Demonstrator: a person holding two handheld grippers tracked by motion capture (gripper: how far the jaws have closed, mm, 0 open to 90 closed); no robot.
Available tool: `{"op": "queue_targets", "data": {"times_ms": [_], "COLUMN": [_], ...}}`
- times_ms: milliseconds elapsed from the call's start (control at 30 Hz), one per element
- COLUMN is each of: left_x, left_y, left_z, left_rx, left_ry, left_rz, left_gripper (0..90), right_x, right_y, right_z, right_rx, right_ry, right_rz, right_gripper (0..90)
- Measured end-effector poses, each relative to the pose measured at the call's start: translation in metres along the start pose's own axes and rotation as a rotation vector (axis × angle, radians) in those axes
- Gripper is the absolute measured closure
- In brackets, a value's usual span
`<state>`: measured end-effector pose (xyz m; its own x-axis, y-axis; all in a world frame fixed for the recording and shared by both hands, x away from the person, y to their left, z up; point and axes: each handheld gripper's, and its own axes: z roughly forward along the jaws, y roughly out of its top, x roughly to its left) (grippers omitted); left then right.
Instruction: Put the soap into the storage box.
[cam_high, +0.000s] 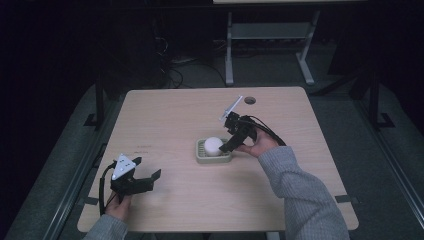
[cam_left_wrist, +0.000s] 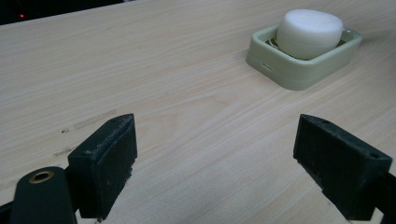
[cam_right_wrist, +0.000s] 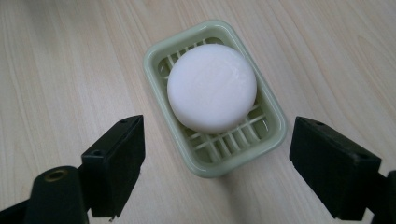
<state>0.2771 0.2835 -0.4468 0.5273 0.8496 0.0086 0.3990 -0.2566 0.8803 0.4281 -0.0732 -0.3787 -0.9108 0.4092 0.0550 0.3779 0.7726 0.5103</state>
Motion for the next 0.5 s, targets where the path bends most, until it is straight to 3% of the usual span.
{"op": "queue_targets", "data": {"times_ms": [500], "left_x": [0.0], "left_y": [0.0], "left_z": [-0.001], "left_rx": [0.001], "left_ry": [0.003], "left_rz": [0.001], "left_gripper": [13.2], "right_x": [0.001], "right_y": [-0.008], "right_z": [-0.013], "right_rx": [0.006], "right_ry": [-0.004], "right_rz": [0.015], "right_gripper": [17.5]}}
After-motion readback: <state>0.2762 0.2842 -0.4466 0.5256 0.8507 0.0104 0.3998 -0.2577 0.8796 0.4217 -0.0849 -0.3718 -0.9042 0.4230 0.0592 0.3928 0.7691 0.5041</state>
